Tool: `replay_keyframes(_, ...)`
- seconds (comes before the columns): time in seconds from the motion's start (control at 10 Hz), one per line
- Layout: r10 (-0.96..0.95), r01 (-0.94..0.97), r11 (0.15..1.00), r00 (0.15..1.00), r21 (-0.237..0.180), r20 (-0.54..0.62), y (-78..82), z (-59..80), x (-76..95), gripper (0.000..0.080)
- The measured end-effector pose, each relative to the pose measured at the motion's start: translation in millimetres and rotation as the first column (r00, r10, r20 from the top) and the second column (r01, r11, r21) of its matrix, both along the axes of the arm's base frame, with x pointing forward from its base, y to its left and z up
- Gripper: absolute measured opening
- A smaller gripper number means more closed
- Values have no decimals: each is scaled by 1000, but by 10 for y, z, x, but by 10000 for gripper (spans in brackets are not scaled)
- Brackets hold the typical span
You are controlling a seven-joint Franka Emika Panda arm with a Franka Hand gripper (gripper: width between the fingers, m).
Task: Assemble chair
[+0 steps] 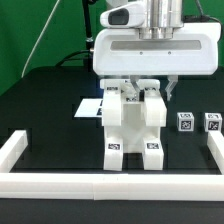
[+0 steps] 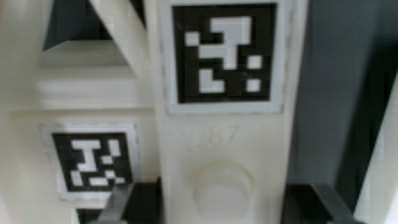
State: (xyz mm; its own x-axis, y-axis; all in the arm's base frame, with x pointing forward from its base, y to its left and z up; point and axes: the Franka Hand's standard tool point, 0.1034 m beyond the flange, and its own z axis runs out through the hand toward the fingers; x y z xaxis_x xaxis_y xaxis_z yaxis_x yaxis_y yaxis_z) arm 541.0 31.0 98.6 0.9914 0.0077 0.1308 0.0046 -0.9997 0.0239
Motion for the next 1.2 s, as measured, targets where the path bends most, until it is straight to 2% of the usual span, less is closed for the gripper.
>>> replay_keyframes(0.1, -2, 2, 1000, 1000, -2, 0, -38, -4, 4, 285)
replay_keyframes(0.3, -3, 3, 1000, 1000, -5, 2, -60, -13, 14, 611)
replay_keyframes(0.4, -3, 3, 1000, 1000, -5, 2, -58, -12, 15, 638)
replay_keyframes(0.7, -1, 1, 1000, 1000, 0, 0, -35, 34, 17, 646)
replay_keyframes(0.9, -2, 2, 1000, 1000, 16, -23, 3, 201, -3, 649)
replay_keyframes(1.1, -16, 18, 999, 998, 44, -63, 82, 513, 14, 649)
replay_keyframes(1.2, -29, 32, 998, 998, 47, -56, 116, 540, 28, 649)
